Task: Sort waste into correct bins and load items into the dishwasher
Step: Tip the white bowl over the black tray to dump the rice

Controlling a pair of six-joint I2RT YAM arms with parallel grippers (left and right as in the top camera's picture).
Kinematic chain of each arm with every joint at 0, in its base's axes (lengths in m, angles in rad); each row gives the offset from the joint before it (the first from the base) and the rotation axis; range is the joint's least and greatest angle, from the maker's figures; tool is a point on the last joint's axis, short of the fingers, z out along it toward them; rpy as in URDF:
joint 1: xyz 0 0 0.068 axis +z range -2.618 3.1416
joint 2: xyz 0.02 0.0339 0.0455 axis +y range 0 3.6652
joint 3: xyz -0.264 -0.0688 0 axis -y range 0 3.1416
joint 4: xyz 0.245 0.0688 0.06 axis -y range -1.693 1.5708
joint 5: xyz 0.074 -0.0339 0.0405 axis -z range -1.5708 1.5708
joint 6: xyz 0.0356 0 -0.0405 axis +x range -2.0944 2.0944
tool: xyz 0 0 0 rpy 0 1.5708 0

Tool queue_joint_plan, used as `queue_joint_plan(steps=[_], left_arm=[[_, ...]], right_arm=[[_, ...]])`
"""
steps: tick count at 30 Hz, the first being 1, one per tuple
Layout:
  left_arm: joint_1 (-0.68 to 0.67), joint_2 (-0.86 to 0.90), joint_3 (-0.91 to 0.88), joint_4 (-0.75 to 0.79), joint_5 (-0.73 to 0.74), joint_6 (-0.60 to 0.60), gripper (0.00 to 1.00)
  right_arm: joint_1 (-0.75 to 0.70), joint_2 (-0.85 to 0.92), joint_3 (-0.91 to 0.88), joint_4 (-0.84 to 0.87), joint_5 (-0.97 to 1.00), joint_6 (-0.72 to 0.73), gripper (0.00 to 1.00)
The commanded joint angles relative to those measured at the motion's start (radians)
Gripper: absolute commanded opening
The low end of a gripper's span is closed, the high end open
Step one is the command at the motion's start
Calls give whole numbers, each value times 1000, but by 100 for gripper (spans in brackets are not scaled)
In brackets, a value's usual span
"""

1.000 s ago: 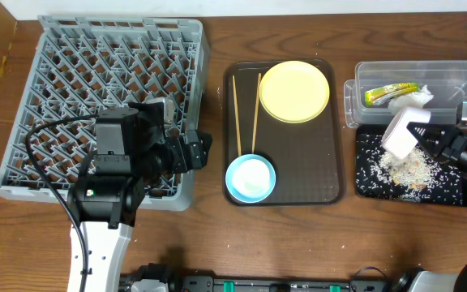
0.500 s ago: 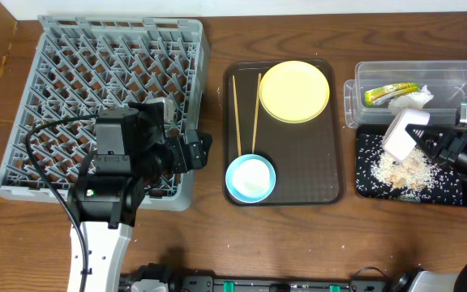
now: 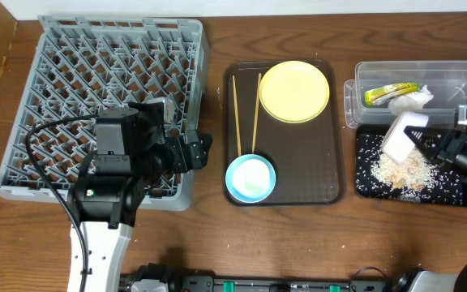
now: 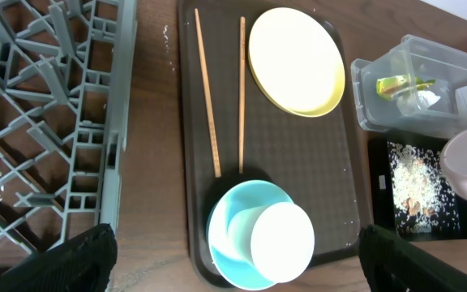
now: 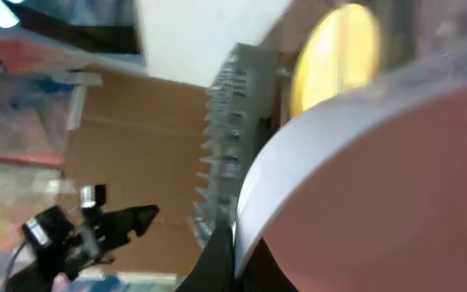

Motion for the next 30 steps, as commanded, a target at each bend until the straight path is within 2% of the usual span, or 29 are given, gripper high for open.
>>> queue_joint_plan(steps=[1,3,4,6,7,9,12,14,17,22,25,30], left_arm=[[-3,-2,21,0,5,-2,96],[-3,-2,21,0,5,-2,96],[-3,-2,21,0,5,-2,96],[-3,-2,21,0,5,-2,96],[-3,-2,21,0,5,-2,96],[-3,-2,21,0,5,-2,96],[-3,-2,21,0,5,-2,96],[-3,-2,21,0,5,-2,96],[-3,-2,21,0,5,-2,96],[-3,-2,21,0,5,-2,96],[-3,-2,21,0,5,-2,96],[-3,-2,21,0,5,-2,96]], right_arm=[[0,-4,-2,-23,129,89,1],[6,-4,-2,8,-58,-51,1],[11,-4,-2,18,-70,-54,1],[16,-4,-2,22,58,75,1],[17,-4,-2,24,39,68,1],[25,-4,-2,60,-146,-57,1],[40,-5,0,72,-19,48,1],[46,-5,0,80,-42,31,1],[54,-5,0,68,55,121,1],[115,-19,1,68,90,150,2],[200,-65,2,68,171,169,2],[476,-209,58,-18,664,175,2]])
